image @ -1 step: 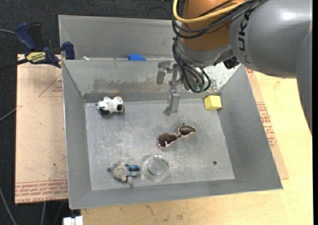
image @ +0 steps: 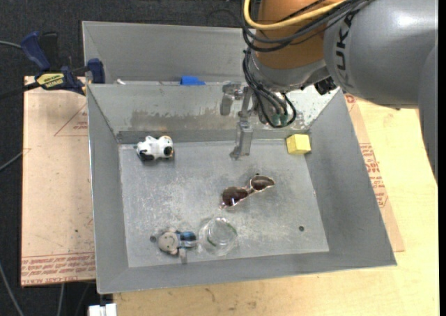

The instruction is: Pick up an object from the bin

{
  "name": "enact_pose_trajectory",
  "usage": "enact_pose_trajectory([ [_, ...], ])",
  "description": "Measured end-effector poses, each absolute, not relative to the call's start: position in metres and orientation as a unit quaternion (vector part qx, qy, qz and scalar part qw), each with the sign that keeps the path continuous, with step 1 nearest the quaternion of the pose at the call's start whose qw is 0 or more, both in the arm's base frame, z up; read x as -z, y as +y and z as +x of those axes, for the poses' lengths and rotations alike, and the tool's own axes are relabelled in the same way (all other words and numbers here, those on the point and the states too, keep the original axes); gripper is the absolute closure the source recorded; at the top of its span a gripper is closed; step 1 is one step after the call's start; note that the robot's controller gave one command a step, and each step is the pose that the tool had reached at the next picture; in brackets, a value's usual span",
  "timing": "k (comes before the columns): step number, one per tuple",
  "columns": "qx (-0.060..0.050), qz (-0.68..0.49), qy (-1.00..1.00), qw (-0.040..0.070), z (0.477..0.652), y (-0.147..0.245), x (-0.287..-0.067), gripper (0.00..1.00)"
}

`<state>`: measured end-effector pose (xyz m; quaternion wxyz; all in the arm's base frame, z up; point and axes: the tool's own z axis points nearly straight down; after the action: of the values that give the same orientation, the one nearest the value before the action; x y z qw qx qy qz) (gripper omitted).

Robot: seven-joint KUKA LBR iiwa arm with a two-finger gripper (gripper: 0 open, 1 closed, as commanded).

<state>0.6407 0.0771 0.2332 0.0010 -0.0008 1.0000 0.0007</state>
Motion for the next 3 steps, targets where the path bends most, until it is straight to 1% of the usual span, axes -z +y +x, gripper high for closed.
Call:
enact_pose_trajectory([
  [1, 0.000, -0.023, 1.000, 0.004, 0.604, 0.123, -0.181, 0.00],
  [2, -0.001, -0.046, 0.999, -0.006, 0.601, 0.154, -0.161, 0.00],
  [3, -0.002, -0.088, 0.996, 0.002, 0.625, 0.116, -0.181, 0.00],
])
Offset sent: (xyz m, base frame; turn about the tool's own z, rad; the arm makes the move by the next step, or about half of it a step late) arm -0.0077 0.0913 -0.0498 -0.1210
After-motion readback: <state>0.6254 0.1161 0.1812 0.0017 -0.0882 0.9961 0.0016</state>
